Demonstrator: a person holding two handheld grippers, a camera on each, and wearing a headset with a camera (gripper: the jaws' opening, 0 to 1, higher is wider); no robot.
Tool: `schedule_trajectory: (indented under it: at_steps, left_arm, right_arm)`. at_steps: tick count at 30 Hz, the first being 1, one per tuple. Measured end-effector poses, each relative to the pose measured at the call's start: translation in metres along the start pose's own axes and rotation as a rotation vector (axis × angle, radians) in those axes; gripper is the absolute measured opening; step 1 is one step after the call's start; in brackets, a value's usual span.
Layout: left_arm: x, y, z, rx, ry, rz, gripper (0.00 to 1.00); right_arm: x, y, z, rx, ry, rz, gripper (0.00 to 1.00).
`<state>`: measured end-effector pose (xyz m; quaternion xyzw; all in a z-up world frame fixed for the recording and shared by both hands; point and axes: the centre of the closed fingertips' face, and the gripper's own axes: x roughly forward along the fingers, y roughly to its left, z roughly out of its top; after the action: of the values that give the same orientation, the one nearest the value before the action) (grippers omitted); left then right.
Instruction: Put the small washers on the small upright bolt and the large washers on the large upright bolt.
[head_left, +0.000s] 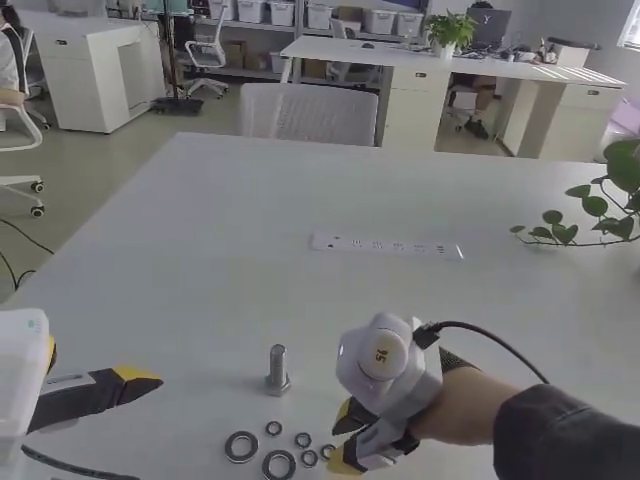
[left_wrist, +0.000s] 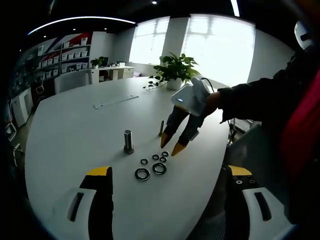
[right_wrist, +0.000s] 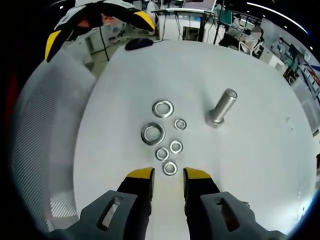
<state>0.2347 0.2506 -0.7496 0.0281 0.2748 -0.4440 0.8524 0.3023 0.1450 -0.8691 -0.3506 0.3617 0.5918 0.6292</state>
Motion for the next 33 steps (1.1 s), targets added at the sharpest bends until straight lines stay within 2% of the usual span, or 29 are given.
schedule_trajectory:
  at_steps: [15,33]
  left_arm:
    - [-0.0002,-0.0011,-0.0013,-0.007,-0.001,-0.004,0.93]
    - [0.0013,-0.0005,0.0013,0.000,0.000,-0.004,0.93]
  right_arm:
    - [0.0068,0.0018,-0.0012,-0.013,0.019,0.003,0.22]
    - [0.0063,-0.0010,-0.0014,-0.019,0.035,-0.002,0.17]
